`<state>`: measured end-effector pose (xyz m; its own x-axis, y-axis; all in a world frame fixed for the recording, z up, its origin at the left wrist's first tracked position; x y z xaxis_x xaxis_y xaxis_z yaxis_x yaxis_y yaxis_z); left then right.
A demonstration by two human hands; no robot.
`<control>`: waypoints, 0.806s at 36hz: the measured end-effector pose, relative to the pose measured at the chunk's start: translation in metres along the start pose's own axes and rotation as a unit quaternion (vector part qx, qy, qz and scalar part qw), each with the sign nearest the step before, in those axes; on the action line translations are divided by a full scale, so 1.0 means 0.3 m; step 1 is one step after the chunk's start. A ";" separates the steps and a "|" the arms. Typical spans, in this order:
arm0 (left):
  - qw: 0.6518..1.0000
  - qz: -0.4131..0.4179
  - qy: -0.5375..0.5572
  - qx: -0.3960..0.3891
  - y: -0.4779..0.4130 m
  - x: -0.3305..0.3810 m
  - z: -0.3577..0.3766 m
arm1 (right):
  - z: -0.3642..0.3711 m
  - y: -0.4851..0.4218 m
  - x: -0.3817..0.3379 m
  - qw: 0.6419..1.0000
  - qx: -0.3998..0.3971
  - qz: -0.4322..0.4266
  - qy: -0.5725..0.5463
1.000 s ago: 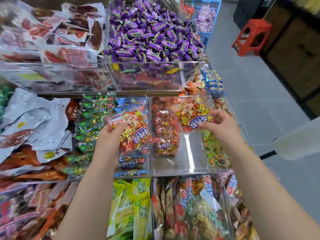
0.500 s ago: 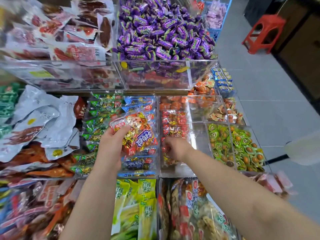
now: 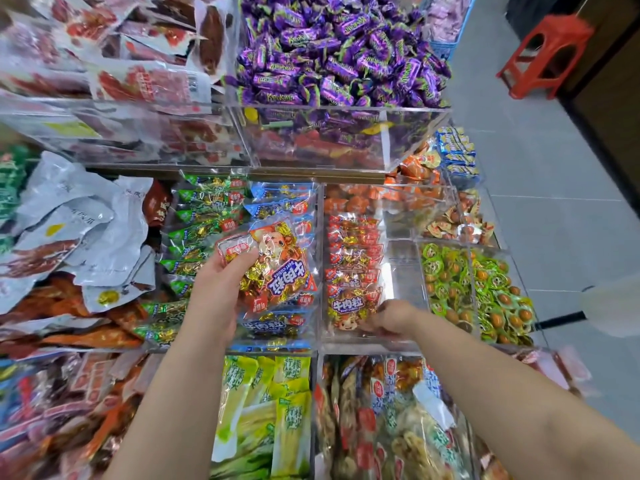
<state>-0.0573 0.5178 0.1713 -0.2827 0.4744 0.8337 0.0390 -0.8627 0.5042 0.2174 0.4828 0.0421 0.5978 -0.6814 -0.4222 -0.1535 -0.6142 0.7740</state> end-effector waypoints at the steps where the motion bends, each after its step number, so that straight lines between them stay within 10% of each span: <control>1: 1.000 -0.001 -0.003 0.002 0.000 0.001 -0.002 | 0.008 -0.008 -0.008 1.000 -0.001 0.000 -0.031; 15: 0.997 -0.004 -0.014 -0.076 0.042 0.019 0.053 | 0.010 -0.014 -0.013 0.966 0.004 0.032 -0.257; 22: 0.988 -0.028 0.042 -0.146 0.070 0.005 0.107 | -0.074 0.117 -0.059 0.989 0.109 -0.039 -0.097; 29: 0.985 -0.013 0.044 -0.169 0.124 -0.051 0.260 | -0.015 0.318 -0.210 0.810 -0.153 -0.183 -0.535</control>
<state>0.0232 0.4921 0.1950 -0.3614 0.4922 0.7919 -0.2866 -0.8668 0.4080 0.1687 0.4689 0.1447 -0.4908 -0.5312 -0.6906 0.1805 -0.8374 0.5159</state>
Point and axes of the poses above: each hand's wrist, its own y-axis away from the middle knuckle, its own z-axis out of the palm, x = y × z, the point moved 3 cm from there along -y, towards the middle knuckle, and after that the axes turned 4 degrees about -z, right-handed, at the moved point
